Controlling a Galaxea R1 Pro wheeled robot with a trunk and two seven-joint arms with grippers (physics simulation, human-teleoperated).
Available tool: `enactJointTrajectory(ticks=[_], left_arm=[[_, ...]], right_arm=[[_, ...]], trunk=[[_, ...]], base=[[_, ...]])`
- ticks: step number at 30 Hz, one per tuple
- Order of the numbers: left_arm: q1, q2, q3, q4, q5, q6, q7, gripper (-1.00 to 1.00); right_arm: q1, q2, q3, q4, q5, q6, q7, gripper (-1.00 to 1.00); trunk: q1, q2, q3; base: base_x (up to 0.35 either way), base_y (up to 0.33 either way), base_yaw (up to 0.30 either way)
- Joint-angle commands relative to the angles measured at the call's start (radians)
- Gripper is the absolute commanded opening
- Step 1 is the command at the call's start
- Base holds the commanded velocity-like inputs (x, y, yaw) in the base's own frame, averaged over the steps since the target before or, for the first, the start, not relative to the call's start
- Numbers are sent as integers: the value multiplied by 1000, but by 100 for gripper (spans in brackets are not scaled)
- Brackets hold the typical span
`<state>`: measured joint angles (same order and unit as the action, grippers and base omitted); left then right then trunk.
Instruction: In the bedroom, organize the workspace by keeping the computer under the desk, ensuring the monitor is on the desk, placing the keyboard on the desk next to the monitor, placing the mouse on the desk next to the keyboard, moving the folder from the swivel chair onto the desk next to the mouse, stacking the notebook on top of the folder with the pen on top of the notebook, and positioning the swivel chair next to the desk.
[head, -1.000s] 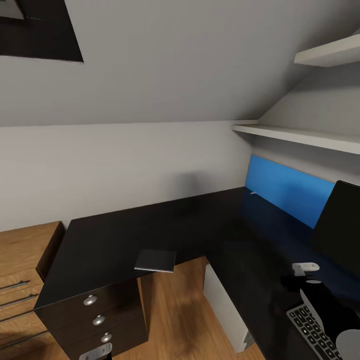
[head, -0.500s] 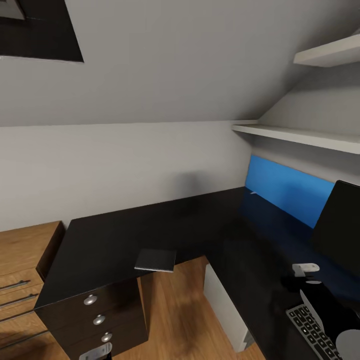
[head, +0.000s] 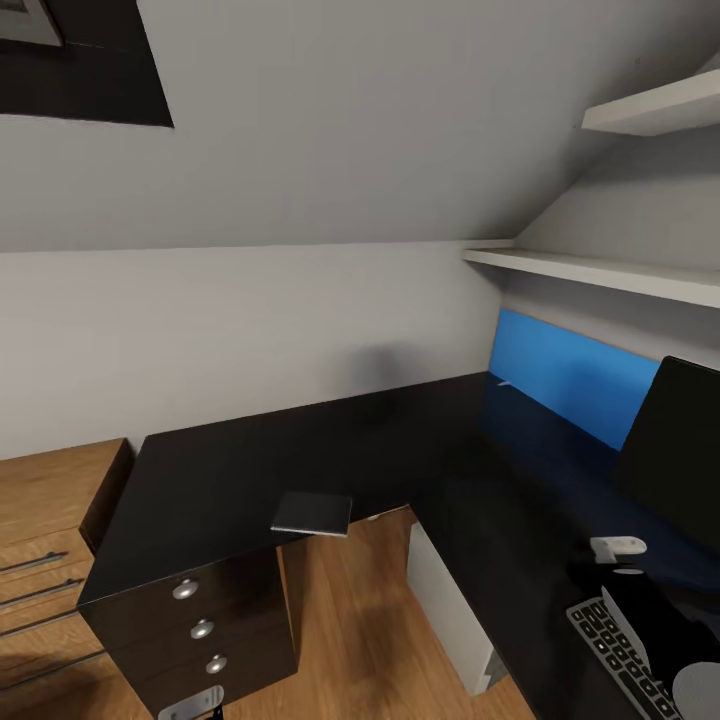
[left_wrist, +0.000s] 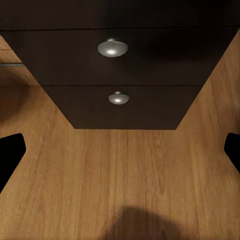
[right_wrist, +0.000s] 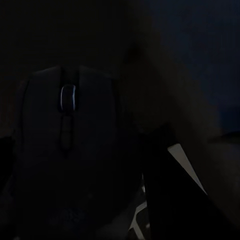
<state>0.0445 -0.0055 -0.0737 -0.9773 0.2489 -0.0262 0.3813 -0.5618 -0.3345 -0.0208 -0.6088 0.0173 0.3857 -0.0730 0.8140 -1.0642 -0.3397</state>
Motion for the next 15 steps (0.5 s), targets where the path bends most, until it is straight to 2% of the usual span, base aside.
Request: enactJointTrajectory(ticks=[1, 15], left_arm=[[0, 1, -3, -1, 10, -3, 5, 100], [0, 4, -2, -1, 10, -4, 6, 100]], right_arm=[[0, 0, -1, -2, -2, 5, -3, -100], [0, 2, -1, -2, -1, 5, -2, -100]], trunk=[[0, -1, -1], [0, -1, -1]], base=[[0, 0, 0], [70, 0, 0]])
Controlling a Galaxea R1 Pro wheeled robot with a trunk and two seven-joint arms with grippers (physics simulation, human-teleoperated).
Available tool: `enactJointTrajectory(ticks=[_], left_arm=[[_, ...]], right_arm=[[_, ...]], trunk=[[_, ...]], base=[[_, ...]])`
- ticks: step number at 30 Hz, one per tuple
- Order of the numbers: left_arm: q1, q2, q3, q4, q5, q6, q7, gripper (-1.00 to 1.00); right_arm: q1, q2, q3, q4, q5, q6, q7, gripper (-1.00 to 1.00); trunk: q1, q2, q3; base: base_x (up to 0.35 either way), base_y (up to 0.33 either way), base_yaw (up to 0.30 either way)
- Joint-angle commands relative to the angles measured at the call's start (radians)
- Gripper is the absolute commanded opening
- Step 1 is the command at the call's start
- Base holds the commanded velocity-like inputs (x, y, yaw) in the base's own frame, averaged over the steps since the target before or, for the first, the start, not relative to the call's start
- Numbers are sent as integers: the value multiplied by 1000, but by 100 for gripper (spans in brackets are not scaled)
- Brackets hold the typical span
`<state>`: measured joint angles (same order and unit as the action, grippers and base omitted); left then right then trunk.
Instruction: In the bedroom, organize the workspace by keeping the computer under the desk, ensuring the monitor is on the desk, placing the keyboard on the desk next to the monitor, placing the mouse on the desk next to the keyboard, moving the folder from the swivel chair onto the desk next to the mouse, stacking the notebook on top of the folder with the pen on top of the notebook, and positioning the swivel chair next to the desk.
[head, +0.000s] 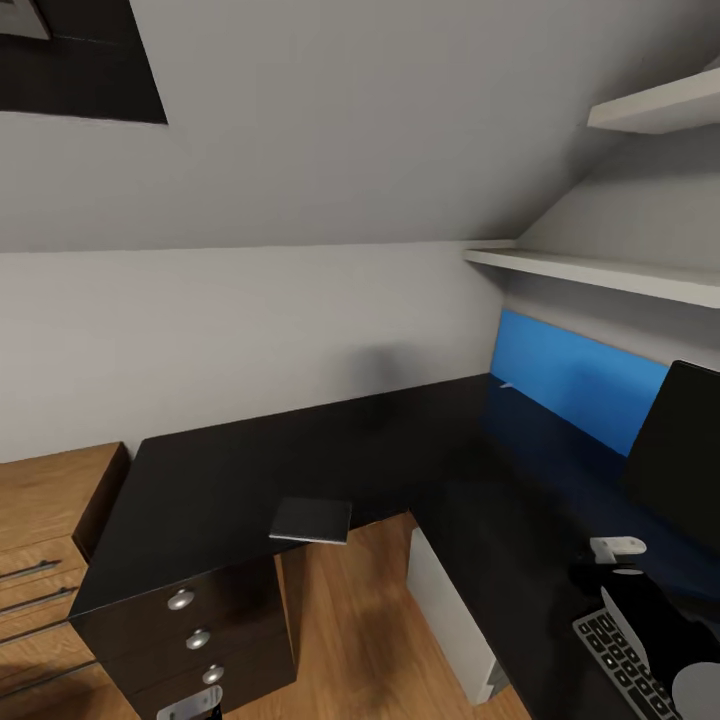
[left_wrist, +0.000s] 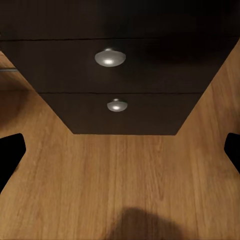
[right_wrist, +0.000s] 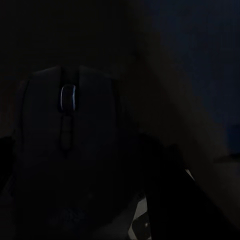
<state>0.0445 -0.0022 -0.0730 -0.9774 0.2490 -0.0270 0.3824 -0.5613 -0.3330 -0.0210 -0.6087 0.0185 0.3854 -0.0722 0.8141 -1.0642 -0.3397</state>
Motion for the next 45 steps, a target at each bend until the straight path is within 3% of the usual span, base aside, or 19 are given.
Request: enactJointTrajectory(ticks=[1, 13, 39, 45], left_arm=[[0, 1, -3, -1, 10, -3, 5, 100], [0, 1, -4, -49, 12, -3, 3, 100], [0, -1, -6, -49, 7, -2, 4, 100], [0, -1, -6, -49, 7, -2, 4, 100]], right_arm=[[0, 0, 0, -2, -2, 6, -3, -100], [-1, -1, 0, -3, -3, 5, -4, -100], [0, -1, 0, -3, -2, 0, -5, -100], [0, -1, 0, -3, -2, 0, -5, -100]], trunk=[[0, -1, -1], [0, -1, -1], [100, -183, -82], [100, -183, -82]], base=[[7, 0, 0], [1, 0, 0], [0, 0, 0], [0, 0, 0]])
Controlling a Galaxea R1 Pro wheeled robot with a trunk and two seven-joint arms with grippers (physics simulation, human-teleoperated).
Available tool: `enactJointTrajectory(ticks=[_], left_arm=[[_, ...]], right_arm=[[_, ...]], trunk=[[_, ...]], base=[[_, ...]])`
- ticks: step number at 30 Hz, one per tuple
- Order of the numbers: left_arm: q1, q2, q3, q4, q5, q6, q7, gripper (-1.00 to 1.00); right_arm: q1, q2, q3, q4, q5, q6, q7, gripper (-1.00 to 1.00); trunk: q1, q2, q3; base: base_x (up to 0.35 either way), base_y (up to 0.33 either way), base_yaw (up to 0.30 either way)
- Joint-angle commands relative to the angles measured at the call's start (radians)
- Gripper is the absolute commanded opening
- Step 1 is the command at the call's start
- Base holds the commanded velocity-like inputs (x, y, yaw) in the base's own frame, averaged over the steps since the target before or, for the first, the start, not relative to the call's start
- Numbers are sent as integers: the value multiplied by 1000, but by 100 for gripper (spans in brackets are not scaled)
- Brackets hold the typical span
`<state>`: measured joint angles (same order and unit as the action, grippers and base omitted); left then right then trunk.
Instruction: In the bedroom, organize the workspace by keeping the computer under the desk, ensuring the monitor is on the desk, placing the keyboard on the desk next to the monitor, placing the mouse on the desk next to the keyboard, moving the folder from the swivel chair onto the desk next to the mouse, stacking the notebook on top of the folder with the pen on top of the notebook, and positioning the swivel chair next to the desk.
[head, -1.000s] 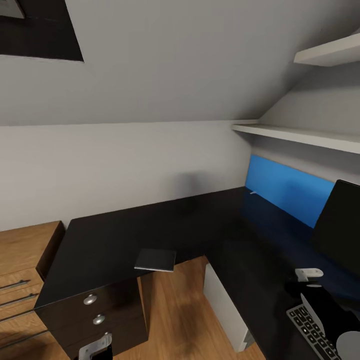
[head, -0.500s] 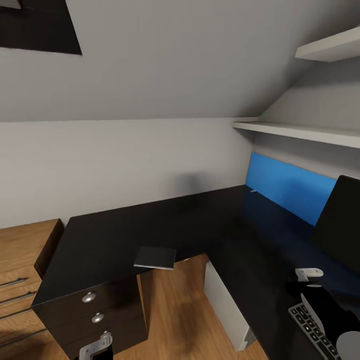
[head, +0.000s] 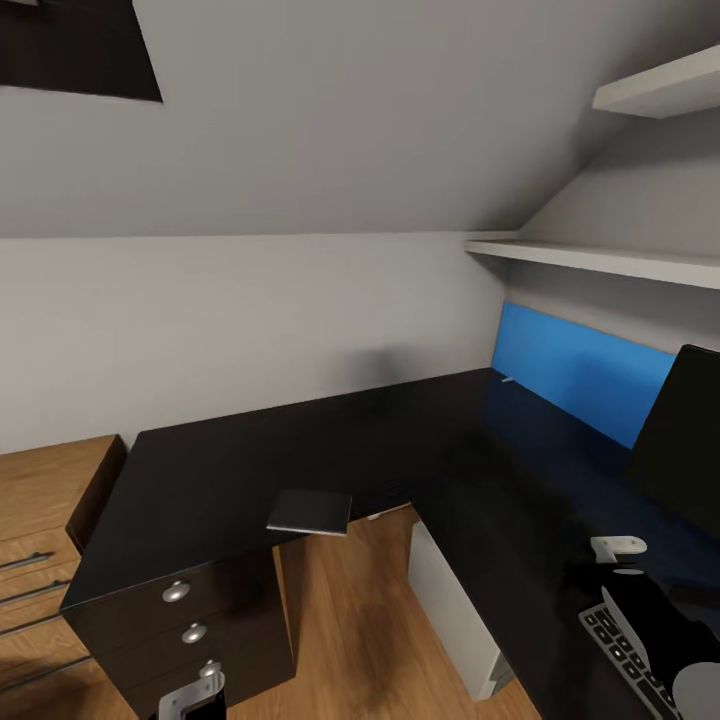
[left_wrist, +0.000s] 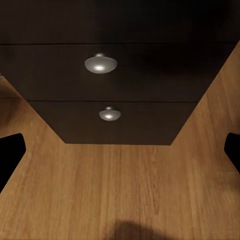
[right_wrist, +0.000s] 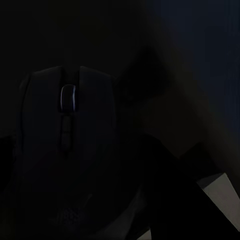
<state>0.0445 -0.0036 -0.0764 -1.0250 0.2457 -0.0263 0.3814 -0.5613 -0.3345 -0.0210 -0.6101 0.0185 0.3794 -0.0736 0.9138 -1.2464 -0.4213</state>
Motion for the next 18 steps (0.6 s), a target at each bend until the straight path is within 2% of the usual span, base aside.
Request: enactJointTrajectory(ticks=[1, 18], left_arm=[[0, 1, -3, -1, 10, -3, 5, 100], [0, 1, -3, 0, 10, -2, 5, 100]], right_arm=[[0, 0, 0, -2, -2, 6, -3, -100], [0, 0, 0, -2, -2, 6, -3, -100]], trunk=[[0, -1, -1], [0, -1, -1]], base=[[0, 0, 0], [0, 0, 0]])
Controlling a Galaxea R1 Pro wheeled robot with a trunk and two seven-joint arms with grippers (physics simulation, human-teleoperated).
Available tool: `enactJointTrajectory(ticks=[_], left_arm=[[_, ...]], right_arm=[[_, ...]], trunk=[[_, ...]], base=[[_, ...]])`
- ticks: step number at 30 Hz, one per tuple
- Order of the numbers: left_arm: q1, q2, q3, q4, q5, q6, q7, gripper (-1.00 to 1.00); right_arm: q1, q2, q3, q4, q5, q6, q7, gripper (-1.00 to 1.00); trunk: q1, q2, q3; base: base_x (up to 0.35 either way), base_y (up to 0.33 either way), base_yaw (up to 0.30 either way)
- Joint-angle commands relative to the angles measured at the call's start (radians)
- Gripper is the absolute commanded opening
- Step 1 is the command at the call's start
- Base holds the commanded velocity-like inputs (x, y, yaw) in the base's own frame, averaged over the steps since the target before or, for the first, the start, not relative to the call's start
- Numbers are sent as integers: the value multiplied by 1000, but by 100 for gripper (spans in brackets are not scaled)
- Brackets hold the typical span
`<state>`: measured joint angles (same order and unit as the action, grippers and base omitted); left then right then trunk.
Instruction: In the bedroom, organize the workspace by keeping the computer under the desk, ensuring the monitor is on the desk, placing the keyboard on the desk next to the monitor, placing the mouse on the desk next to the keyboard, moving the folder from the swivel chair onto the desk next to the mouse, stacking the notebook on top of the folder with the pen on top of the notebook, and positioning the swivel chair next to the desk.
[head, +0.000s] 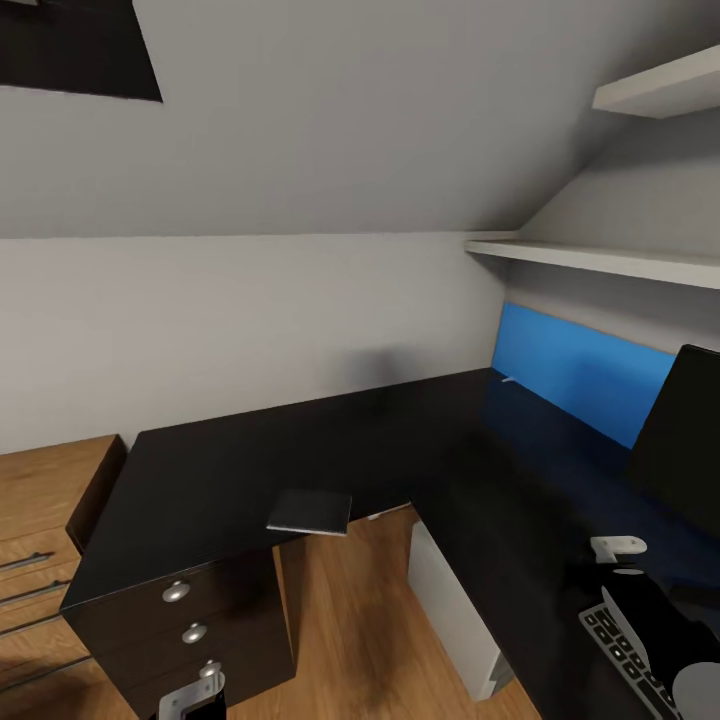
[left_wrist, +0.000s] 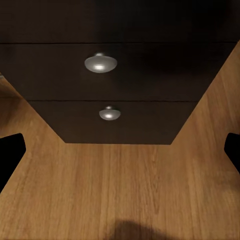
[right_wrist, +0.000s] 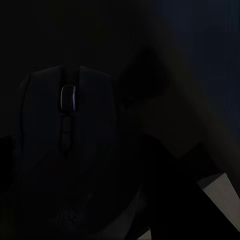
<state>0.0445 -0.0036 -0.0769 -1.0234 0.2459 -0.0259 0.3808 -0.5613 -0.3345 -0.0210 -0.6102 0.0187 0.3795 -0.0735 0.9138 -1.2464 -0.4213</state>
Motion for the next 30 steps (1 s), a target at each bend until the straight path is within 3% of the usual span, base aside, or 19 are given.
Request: enactJointTrajectory(ticks=[1, 30], left_arm=[[0, 1, -2, -1, 10, -3, 5, 100], [0, 1, -1, 6, 13, -2, 3, 100]], right_arm=[[0, 0, 0, -2, -2, 6, -3, -100], [0, 0, 0, -5, -2, 6, -2, -100]], trunk=[[0, -1, -1], [0, -1, -1]], base=[[0, 0, 0], [29, 0, 0]])
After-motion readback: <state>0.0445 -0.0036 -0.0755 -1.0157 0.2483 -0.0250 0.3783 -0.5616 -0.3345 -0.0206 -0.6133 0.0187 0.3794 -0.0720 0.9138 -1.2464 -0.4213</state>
